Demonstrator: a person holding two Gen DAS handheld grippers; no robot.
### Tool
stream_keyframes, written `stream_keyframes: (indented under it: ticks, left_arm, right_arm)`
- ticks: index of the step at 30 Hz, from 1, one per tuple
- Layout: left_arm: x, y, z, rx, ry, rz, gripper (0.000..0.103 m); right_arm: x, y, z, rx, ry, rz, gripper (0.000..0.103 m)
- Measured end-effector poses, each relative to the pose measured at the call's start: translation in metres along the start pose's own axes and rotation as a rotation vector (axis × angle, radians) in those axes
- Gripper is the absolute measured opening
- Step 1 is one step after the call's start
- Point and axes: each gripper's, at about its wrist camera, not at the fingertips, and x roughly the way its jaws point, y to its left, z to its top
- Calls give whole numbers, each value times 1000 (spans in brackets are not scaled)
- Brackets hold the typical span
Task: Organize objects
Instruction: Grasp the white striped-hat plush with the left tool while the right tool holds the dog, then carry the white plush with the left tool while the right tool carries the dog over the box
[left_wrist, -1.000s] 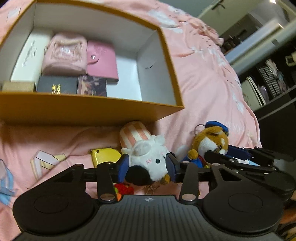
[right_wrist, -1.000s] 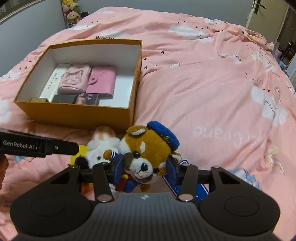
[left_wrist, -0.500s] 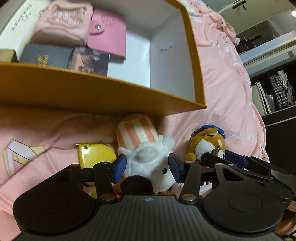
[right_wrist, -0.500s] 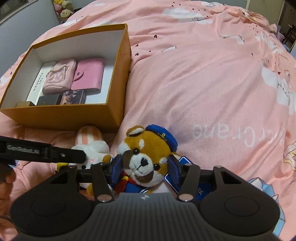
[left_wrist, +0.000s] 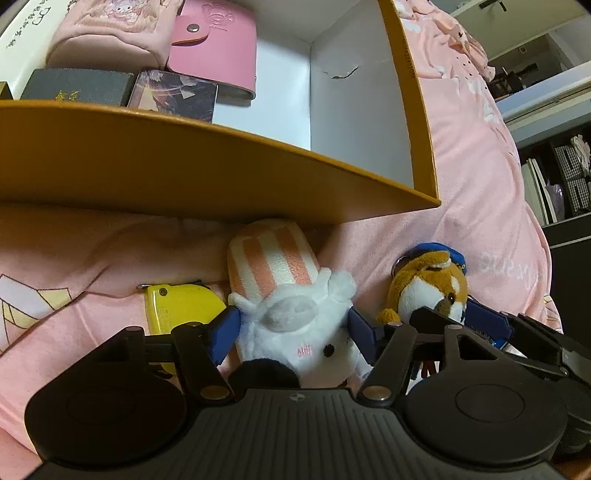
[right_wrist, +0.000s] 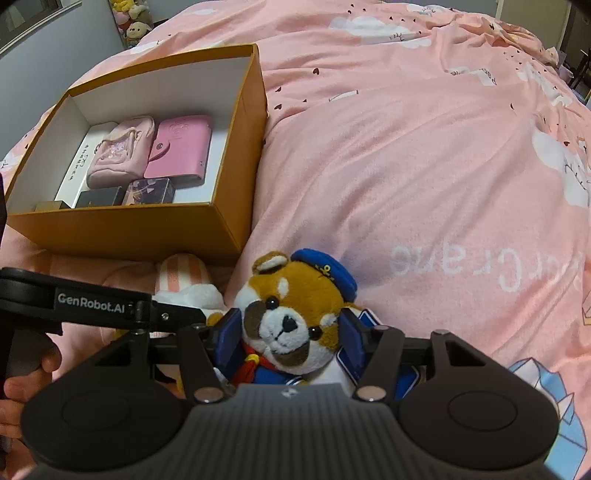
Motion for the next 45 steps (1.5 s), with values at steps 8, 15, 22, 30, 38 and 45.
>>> stream_keyframes:
  ticks: [8,15,22,30,38,45]
  left_arm:
    - [-9,-1,-12,49,-57,14,68]
    - [-61,-5,-30,158,-177,-3,62]
    - [-112,-18,-43,227,-321,-20,61]
    - [-158,-27,-36,263,-466,-55,49]
    - [-172,-22,-7,261,-541,-28,43]
    - [-175,-10,25,251,-537,-21,42]
  right_arm:
    - [-9,10,-3,-36,-13,-21,54]
    - [-38,24,-4,-90,-47,-20,53]
    - [-71,41,3,-162,-106,-6,53]
    - [-106,61,18,-236,-216,6,53]
    - [-108,77,46,-263,-280,68,53]
    - [-94,91,73,-280,-303,82,53]
